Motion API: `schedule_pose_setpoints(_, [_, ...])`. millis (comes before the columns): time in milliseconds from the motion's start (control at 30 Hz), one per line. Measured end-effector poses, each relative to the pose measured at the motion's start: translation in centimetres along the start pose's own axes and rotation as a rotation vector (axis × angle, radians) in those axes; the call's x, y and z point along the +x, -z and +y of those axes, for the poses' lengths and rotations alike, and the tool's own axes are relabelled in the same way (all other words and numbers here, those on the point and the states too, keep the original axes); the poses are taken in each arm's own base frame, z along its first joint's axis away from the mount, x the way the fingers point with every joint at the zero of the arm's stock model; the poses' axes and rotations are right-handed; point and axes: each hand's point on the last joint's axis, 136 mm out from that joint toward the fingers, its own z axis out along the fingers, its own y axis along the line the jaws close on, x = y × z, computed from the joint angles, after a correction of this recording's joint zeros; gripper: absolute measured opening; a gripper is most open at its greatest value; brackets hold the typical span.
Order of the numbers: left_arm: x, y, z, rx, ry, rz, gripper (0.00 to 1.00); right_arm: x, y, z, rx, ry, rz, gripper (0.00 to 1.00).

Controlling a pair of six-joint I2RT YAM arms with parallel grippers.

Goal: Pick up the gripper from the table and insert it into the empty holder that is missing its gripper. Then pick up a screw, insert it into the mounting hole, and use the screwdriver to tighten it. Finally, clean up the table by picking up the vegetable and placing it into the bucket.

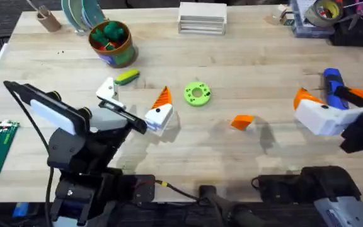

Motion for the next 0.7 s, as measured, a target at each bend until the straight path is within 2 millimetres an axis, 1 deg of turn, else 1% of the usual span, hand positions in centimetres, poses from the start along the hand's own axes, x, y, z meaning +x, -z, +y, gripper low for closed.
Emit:
schedule_pose_setpoints(233, [0.0,0.0,-0.1,0.004,0.005,0.0,0.993,0.0,0.0,0.0,0.0,0.0,0.0,0.992])
schedule_pose_setpoints(367, [0.0,0.0,-0.8,0.047,0.046,0.002,0.992,0.0,0.0,0.0,0.0,0.0,0.0,0.991])
schedule_pose_setpoints(500, [0.1,0.2,-2.7,0.155,0.087,0.011,0.993,0.0,0.0,0.0,0.0,0.0,0.0,0.991])
schedule_pose_setpoints(700, [0.4,1.2,-6.4,0.381,0.113,0.043,0.993,0.0,0.0,0.0,0.0,0.0,0.0,0.991])
